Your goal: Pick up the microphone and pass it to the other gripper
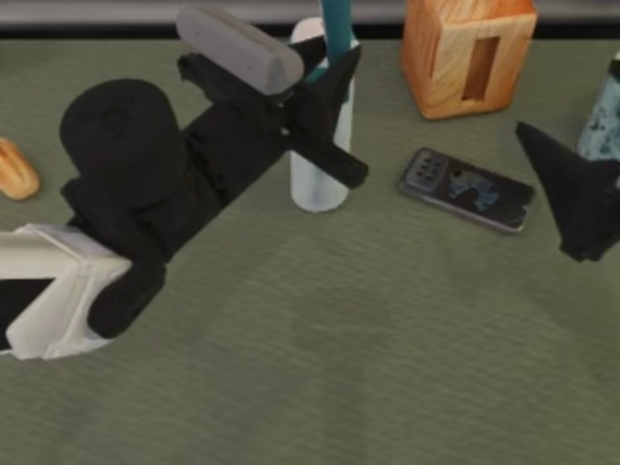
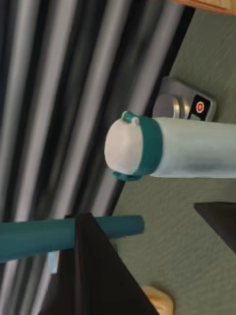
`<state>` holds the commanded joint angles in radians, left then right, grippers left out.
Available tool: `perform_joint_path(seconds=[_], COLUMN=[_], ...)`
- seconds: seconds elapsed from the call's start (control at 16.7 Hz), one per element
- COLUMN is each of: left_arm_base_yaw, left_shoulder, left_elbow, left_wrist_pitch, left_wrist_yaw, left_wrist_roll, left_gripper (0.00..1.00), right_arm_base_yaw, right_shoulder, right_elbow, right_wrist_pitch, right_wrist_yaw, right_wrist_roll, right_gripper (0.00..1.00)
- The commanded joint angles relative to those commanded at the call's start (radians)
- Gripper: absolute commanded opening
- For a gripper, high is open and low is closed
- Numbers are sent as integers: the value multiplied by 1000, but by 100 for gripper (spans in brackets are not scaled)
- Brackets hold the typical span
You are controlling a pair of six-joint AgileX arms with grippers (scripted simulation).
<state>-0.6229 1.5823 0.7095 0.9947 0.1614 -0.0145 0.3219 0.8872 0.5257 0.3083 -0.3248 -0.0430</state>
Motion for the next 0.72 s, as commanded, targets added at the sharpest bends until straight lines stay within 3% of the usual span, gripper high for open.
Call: perform_joint_path(seconds=[0.36,0.72], left_arm_base_yaw=[0,0], left_shoulder=[0,0], left_elbow=[0,0], left_wrist_pitch=[0,0], left_wrist_yaw=[0,0], left_wrist_roll=[0,0], left_gripper=[0,0], right_arm_base_yaw=[123,142], right_shoulder=[318,364], right_elbow=[207,242], right_wrist_pitch=[125,147], right_wrist_yaw=[-124,-143], right_wrist_roll=[-17,-21], right_gripper=[100,100])
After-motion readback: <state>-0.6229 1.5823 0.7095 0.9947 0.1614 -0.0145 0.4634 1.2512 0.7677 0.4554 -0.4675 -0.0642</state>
